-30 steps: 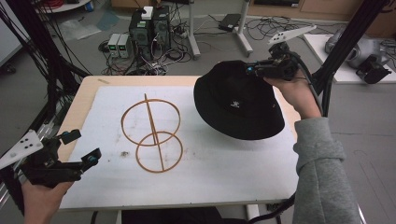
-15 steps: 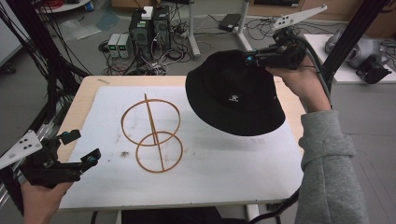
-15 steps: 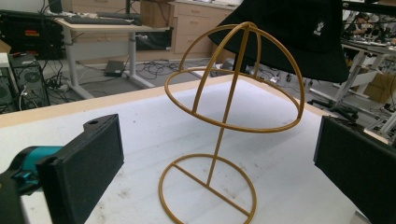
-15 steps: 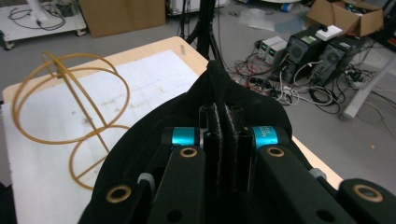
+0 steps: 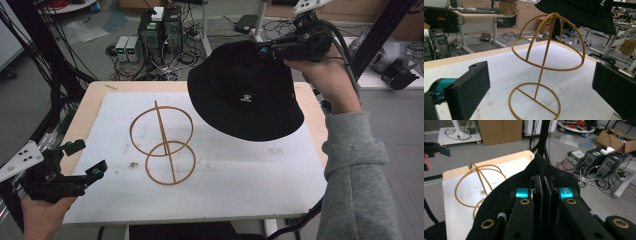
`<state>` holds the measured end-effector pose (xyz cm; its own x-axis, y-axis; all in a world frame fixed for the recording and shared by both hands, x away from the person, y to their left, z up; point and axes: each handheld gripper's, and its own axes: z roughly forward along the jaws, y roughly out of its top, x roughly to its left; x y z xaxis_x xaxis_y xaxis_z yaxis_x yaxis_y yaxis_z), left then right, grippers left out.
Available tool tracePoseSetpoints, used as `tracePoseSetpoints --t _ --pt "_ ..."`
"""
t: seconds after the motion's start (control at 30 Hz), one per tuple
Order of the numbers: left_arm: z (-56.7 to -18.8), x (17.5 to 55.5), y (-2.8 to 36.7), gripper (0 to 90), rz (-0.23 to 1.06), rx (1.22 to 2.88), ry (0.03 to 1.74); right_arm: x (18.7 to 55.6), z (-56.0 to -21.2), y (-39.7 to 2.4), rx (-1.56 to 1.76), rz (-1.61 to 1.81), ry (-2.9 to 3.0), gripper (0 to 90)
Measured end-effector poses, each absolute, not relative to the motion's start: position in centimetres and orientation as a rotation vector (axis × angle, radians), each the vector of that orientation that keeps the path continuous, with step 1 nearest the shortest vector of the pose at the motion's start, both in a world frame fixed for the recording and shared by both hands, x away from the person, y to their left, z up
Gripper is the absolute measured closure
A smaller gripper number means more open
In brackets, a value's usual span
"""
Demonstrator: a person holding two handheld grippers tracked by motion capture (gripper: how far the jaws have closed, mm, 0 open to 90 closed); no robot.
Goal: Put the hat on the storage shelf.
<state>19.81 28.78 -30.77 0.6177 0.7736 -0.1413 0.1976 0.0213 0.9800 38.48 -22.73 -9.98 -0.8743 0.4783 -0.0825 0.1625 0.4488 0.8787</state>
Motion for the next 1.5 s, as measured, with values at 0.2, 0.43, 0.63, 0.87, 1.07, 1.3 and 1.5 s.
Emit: tracePoseSetpoints --t 0.2,0.43,0.63,0.87,1.07,1.3,1.5 --pt "-30.6 19.5 29.0 1.8 0.549 1.512 0.851 38.2 -9.4 -21.4 0.498 1.444 2.406 87.2" --pt "-30.5 19.2 29.1 1.8 0.557 1.512 0.851 37.8 -8.3 -19.0 0.400 1.510 2.453 87.3" --pt "-30.4 18.9 29.3 1.8 0.564 1.508 0.855 37.5 -8.0 -16.9 0.318 1.559 2.487 87.2" --pt "-30.4 18.5 29.5 1.8 0.568 1.509 0.855 37.3 -8.7 -13.6 0.229 1.548 2.546 87.2" --pt "-30.3 18.1 29.9 1.8 0.579 1.499 0.861 37.3 -9.8 -10.8 0.147 1.541 2.603 87.2" --pt "-30.3 17.9 30.2 1.8 0.583 1.494 0.866 37.6 -10.9 -8.6 0.095 1.544 2.641 87.2" --pt "-30.3 17.8 30.4 1.8 0.583 1.491 0.870 38.0 -12.8 -6.4 0.057 1.544 2.683 87.2"
